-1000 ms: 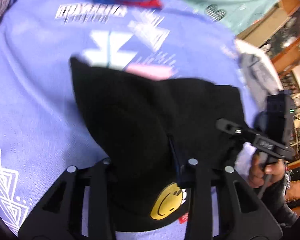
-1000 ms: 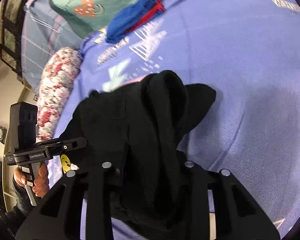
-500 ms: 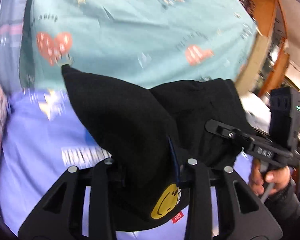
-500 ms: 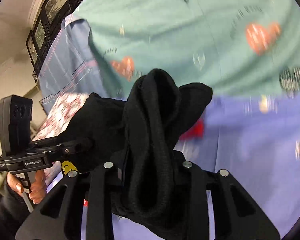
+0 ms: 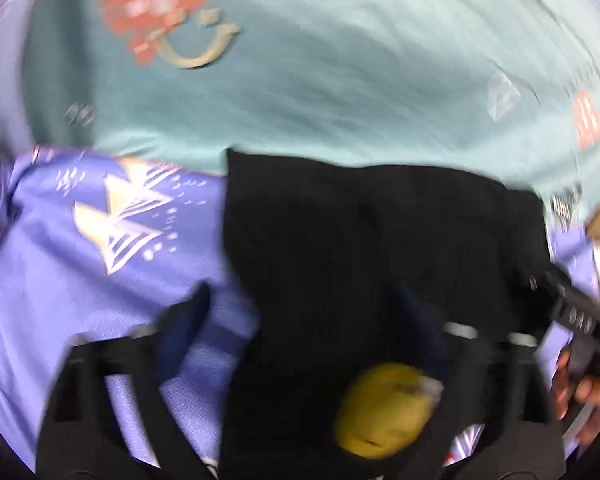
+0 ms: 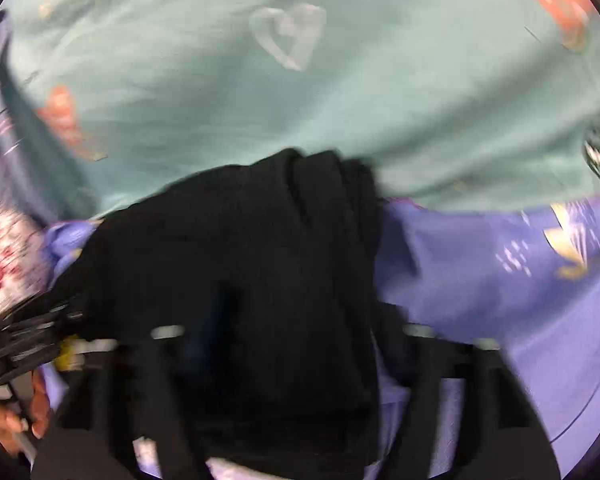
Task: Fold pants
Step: 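Lift the folded pants with both tools and carry them toward the blue stack, then lay the folded pants on the blue stack and open both tools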
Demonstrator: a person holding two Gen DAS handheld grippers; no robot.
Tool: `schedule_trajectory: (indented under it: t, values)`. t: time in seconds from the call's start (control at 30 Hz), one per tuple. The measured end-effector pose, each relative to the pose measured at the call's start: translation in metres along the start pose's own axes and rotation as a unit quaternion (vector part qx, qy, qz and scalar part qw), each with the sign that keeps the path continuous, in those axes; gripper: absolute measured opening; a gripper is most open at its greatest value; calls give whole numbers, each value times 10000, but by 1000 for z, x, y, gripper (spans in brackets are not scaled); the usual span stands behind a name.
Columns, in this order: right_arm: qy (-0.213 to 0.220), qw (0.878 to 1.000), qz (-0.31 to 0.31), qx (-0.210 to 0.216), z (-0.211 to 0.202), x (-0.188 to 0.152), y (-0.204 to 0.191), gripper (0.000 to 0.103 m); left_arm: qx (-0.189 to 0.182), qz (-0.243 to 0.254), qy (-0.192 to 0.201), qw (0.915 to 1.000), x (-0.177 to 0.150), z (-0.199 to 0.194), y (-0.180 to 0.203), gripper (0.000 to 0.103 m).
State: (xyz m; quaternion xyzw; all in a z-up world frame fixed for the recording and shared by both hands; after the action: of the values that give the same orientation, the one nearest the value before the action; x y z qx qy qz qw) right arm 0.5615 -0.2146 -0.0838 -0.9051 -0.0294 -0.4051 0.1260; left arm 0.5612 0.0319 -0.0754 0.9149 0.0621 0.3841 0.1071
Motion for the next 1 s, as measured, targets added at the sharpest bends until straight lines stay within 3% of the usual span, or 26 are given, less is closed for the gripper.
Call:
schedule_trajectory:
  t: [0.07,0.13,0.23,0.33,0.43,0.57,0.7,0.8,1.0]
  values:
    - [7,9998,162,104,-1,-3,7,79,-133,-394,-134,9990,-2,0,-6,99]
    - [-30,9997,243,71,-11,-1,7,79,-3,-460,-145,9988,1,-11,-6,97]
    - [430,9990,0,-109,-61,10,-1,80,226,-170,158,9995,6,-48,-1,98]
    - [817,9956,-220,-391,-118,1,-11,94,318,142,543,9979,-3,-98,7,101]
    - [703,9950,-426,-561,-158,-33,-23,98,321,319,678,9967,-38,-146,17,101]
    - [628,9932,-754,-622,-196,-104,-45,100,587,210,643,9960,-106,-189,19,101]
    - [738,9925,-747,-626,-227,-156,-56,100,341,212,599,9974,-167,-223,30,101]
    - [1019,9906,-653,-641,-256,-179,-68,100,313,281,910,9950,-192,-251,35,101]
    - [1572,9838,-554,-655,-292,-199,-73,102,254,346,979,9943,-214,-276,48,101]
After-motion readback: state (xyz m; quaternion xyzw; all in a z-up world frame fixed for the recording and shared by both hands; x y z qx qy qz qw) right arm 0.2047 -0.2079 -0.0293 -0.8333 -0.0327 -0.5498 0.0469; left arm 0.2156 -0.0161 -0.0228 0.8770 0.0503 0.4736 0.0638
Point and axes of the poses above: each gripper's, at about its wrist camera, not at the fingertips, and z roughly the way its jaws point, y to its right, x to its top, the point moved 7 cm from there along z, roughly the way its jaws point, and after that the axes turned 4 degrees about -z, right-handed, at the moved point
